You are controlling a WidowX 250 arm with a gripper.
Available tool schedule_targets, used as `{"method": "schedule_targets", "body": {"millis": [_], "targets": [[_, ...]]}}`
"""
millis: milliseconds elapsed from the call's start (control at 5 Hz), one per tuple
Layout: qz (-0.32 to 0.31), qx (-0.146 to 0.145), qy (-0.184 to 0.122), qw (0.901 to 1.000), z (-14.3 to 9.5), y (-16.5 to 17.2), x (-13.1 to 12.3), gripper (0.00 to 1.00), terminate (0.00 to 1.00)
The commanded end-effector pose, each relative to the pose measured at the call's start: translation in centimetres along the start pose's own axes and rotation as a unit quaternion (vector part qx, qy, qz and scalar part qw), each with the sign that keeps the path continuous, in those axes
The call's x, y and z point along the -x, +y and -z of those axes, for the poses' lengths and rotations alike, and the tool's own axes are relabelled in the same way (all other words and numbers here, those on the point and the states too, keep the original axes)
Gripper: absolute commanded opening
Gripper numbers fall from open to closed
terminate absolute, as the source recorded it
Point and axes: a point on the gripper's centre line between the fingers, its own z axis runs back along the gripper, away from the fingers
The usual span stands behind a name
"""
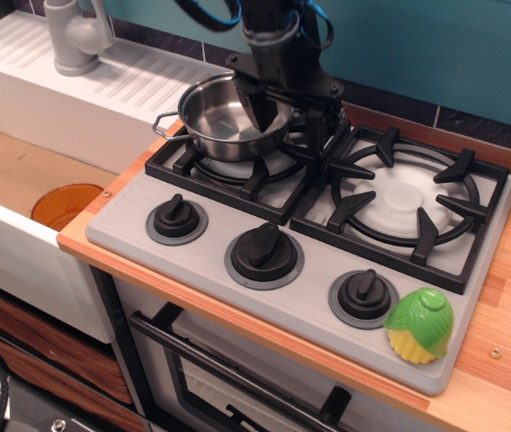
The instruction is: Put pot or pan on stove and put corncob in pot or pan
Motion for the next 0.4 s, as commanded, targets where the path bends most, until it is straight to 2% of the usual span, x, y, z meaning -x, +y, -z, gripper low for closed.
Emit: {"method": "schedule_targets", "body": {"millis": [0, 200], "targets": [[-0.015, -0.006, -0.024, 0.9996, 0.74, -0.30, 0.00, 0.00, 0.00], [-0.017, -0.007, -0.027, 0.9995, 0.95, -0.70, 0.07, 0.00, 0.00]]}}
